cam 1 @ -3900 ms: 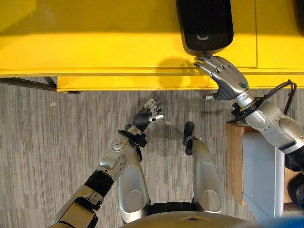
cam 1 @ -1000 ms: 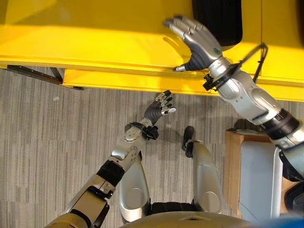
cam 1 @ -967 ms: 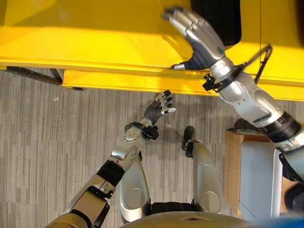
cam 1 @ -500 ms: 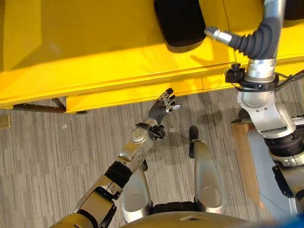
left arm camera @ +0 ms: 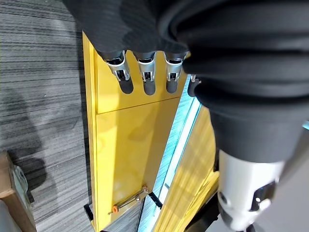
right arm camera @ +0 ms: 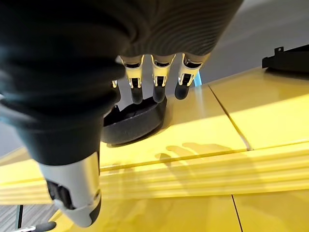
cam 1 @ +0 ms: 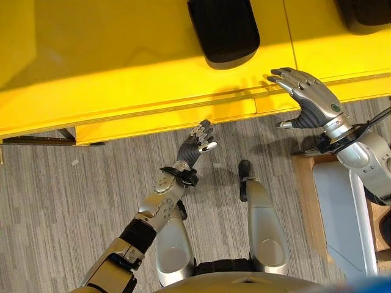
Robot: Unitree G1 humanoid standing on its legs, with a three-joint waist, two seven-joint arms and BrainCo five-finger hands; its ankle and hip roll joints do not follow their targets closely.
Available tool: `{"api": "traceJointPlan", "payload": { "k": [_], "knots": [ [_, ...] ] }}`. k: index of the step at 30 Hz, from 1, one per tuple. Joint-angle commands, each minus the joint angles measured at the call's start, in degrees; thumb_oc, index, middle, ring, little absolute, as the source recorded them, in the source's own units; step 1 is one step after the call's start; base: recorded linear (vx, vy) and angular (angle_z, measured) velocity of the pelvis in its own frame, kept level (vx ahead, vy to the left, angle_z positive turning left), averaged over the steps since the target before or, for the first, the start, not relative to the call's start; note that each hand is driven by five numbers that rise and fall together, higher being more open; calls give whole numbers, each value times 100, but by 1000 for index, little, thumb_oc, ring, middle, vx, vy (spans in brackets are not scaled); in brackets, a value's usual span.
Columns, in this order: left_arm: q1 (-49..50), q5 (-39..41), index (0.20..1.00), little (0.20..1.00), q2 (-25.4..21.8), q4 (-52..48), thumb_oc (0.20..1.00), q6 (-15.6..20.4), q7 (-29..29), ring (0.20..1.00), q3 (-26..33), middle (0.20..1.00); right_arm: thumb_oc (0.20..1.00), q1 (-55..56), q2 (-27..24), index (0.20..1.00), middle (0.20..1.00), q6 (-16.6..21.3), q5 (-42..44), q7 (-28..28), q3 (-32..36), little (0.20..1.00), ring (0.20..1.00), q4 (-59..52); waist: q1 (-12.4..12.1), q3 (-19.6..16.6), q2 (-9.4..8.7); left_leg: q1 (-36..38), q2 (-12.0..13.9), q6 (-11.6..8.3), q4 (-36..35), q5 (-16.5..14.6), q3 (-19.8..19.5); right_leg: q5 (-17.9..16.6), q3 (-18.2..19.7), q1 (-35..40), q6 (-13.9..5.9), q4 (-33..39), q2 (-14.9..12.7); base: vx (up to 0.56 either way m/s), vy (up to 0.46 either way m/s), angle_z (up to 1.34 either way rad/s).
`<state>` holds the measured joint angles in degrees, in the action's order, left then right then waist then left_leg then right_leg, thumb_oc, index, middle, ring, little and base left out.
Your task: Move parts from the plastic box to the shelf.
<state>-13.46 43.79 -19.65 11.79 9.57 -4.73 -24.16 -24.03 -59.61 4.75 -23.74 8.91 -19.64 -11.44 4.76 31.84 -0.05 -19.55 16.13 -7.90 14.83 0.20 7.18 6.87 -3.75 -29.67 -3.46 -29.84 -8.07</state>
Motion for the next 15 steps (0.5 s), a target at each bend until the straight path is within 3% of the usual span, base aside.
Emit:
{"api": "traceJointPlan", "payload": {
  "k": [1, 2, 4, 10, 15],
  "knots": [
    [965, 68, 1000, 1000, -604, -1299, 1000, 377, -860, 1000, 205, 1000, 1000, -288, -158, 1000, 1000, -245, 145, 69, 30, 1000, 1000, -298, -223, -204, -109, -277, -321, 333, 127, 115, 103, 257, -273, 295, 183, -28, 281, -10, 0, 23],
    [1381, 272, 1000, 1000, -905, -1802, 1000, 207, -1089, 1000, 452, 1000, 1000, 49, -180, 1000, 1000, -238, 33, 52, 279, 1000, 1000, -445, -312, -204, -15, -322, -353, 338, 103, 133, 60, 273, -323, 287, 174, -33, 236, -3, 21, 23],
    [1576, 400, 1000, 1000, -1066, -2065, 1000, 22, -1316, 1000, 699, 1000, 1000, 276, -145, 1000, 1000, -147, -104, 47, 413, 1000, 1000, -484, -387, -204, 13, -382, -377, 362, 97, 145, 29, 273, -375, 248, 170, -44, 209, -11, -15, 22],
    [1661, 448, 1000, 1000, -1188, -2207, 1000, -167, -1527, 1000, 887, 1000, 1000, -32, -142, 1000, 1000, -234, -420, -231, 190, 1000, 1000, -438, -517, -204, 42, -416, -411, 373, 61, 183, -18, 254, -455, 225, 179, -34, 206, -7, -37, 9],
    [1653, 419, 1000, 1000, -1220, -2280, 1000, -296, -1586, 1000, 912, 1000, 1000, -466, -176, 1000, 1000, -528, -453, -460, -116, 1000, 1000, -257, -613, -204, 63, -411, -427, 369, 9, 225, -45, 240, -512, 243, 185, -10, 188, 0, 0, 0]
  ]
}}
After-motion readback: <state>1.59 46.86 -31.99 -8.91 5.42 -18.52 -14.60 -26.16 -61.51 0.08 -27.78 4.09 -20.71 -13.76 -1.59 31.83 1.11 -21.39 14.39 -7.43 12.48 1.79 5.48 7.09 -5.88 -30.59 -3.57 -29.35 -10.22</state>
